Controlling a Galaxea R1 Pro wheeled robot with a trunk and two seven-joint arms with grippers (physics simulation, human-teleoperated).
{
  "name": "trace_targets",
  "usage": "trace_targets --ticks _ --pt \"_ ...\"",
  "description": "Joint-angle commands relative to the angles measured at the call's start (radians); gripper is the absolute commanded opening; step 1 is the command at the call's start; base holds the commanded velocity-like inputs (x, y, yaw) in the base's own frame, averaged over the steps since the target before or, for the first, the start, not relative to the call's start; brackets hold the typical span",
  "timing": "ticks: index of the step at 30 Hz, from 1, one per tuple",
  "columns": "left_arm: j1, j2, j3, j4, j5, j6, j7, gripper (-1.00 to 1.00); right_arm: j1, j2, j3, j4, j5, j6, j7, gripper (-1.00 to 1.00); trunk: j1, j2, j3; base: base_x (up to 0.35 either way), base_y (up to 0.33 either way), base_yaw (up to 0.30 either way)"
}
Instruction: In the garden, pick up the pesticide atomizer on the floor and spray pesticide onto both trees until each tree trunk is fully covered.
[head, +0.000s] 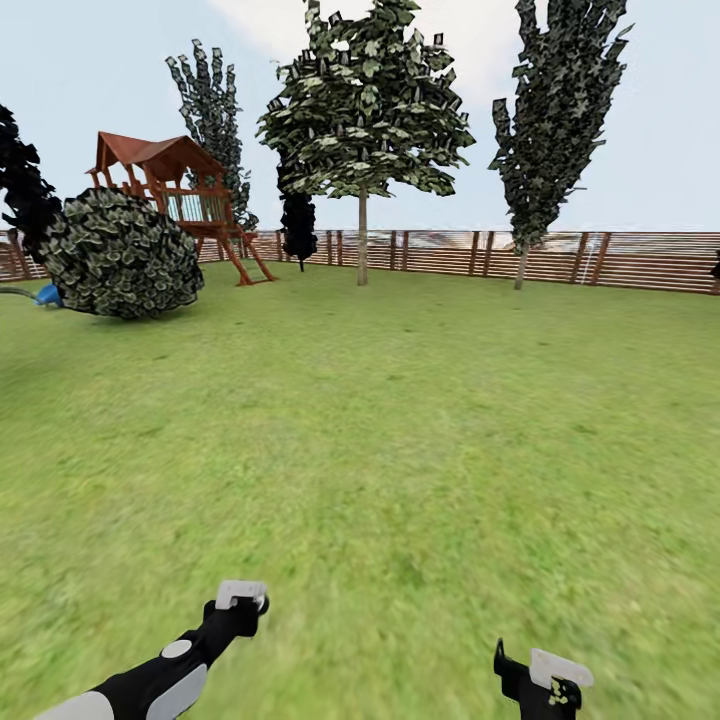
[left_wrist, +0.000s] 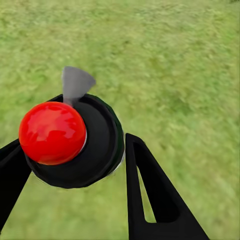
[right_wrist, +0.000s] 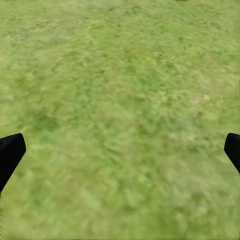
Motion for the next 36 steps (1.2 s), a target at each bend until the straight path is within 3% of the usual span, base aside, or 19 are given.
trace_targets --ticks 1,36 --pt "-0.001 0.0 -0.008 -0.002 0.009 -0.005 0.003 -1.0 -0.002 -0.001 0.008 -0.001 -0.01 -0.006 -0.006 1.0 0.001 -0.002 -0.002 0.334 0.0 0.0" --pt "-0.001 0.0 -0.008 -0.001 0.009 -0.005 0.003 -1.0 -0.002 0.001 0.008 -0.001 -0.01 -0.006 -0.006 1.0 0.001 -0.002 -0.002 0.334 0.0 0.0"
